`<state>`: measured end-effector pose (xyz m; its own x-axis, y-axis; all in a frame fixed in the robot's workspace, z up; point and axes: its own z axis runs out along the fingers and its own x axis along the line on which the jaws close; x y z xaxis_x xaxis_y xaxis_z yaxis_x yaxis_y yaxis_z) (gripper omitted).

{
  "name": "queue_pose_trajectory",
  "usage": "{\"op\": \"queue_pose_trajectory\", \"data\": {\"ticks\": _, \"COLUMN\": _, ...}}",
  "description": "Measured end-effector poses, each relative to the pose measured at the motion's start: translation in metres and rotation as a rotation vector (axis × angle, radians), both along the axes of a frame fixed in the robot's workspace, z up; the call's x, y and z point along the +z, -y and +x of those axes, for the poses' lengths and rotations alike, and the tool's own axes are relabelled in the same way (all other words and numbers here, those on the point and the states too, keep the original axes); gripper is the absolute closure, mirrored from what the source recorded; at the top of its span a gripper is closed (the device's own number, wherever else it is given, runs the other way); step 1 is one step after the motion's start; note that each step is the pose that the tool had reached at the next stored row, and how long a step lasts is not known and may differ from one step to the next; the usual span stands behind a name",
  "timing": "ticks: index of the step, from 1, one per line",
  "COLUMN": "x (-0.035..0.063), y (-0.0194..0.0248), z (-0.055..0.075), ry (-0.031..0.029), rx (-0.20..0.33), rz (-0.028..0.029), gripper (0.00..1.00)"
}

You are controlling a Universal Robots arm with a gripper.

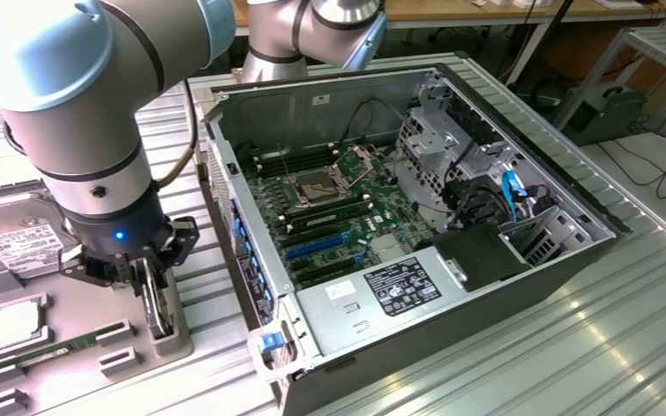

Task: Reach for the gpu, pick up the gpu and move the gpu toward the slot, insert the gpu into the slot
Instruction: 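Pick up the gpu and move the gpu toward the slot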

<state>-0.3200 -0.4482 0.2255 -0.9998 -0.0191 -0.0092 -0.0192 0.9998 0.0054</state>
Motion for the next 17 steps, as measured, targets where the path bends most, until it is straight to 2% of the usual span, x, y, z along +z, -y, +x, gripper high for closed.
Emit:
{"op": "queue_pose_trajectory", "data": {"ticks": 4, "x": 0.0, "y": 0.0, "z": 0.0003, "ry": 0.0, "rx": 0.0, "rz": -0.0005, "gripper": 0.68}}
{"op": "queue_pose_trajectory", "data": {"ticks": 5, "x": 0.0, "y": 0.0, "z": 0.0003, "ry": 0.0, "rx": 0.0, "rz": -0.0005, "gripper": 0.72}}
{"op": "queue_pose_trajectory", "data": {"ticks": 17, "x": 0.0004, "y": 0.0, "z": 0.0004, "ry": 0.0, "rx": 0.0, "rz": -0.0001, "gripper": 0.72}}
